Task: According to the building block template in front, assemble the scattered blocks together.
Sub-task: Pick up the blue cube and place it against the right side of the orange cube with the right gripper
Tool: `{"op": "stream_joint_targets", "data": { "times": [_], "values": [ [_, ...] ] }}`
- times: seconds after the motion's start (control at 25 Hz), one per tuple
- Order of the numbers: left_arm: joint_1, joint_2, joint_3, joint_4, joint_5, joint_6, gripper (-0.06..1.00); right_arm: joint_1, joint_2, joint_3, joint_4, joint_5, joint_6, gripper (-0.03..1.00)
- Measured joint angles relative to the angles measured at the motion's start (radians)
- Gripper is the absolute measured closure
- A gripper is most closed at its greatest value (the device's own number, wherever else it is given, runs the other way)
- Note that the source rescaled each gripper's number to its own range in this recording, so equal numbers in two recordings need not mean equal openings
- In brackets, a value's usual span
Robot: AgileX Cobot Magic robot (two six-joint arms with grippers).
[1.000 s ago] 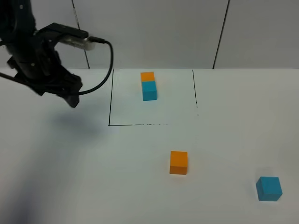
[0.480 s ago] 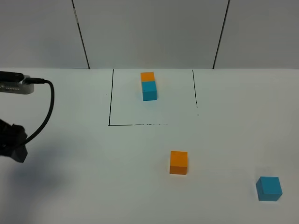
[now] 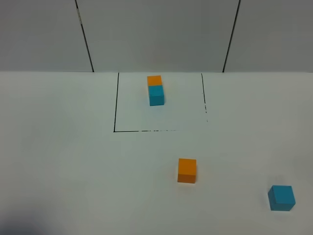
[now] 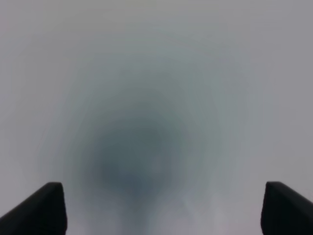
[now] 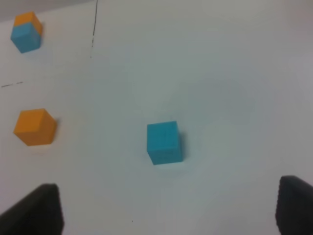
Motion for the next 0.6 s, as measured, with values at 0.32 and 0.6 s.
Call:
{"op": "stream_joint_targets", "data": {
  "times": [0.32,0.6],
  "values": [
    [0.000,-0.361,0.065,-0.016,0.091,0.002,0.25,0.000,0.000,0.000,0.000,0.000,0.000,0.23],
    [0.000,-0.561,0.134,-0.027,0.156,0.003,0.25,0.000,0.000,0.000,0.000,0.000,0.000,0.23]
  ]
}}
